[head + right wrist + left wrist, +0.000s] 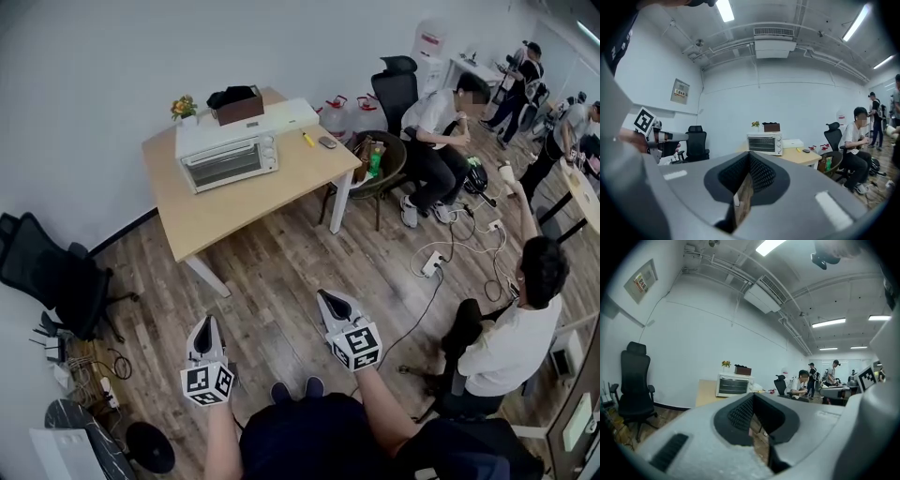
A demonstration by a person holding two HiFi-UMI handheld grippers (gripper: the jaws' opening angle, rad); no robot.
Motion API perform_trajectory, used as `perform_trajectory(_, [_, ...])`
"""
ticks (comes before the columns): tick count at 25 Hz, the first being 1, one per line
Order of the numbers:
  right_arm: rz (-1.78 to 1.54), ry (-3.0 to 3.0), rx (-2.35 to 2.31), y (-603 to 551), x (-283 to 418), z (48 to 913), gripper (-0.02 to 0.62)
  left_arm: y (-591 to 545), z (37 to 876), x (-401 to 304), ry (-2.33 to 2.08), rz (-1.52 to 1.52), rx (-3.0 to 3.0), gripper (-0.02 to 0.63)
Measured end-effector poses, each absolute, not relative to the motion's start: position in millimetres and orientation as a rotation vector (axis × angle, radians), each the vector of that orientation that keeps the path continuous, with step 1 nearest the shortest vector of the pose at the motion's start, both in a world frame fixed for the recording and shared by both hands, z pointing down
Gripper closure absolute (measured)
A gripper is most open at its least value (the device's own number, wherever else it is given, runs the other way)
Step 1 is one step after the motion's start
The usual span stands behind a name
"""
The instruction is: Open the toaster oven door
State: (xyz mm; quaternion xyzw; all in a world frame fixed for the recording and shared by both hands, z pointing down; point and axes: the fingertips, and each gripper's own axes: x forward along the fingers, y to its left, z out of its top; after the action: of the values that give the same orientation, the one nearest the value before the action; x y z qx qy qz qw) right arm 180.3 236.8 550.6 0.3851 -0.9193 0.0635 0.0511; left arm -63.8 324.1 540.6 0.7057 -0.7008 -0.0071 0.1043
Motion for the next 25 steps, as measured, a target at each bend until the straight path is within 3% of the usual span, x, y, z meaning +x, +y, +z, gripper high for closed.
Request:
perform_trajectory(13, [0.247, -2.815, 1.149, 234.8, 209.0, 561.2, 0.583, 333.1, 545.7, -35.1, -2.082, -0.051, 2.066, 0.611])
perform_trajectory(25, [0.238, -2.834, 1.124, 202.0, 194.5, 566.7, 0.584, 297.9, 552.7, -55.0, -2.121, -0.076, 2.044, 0.611])
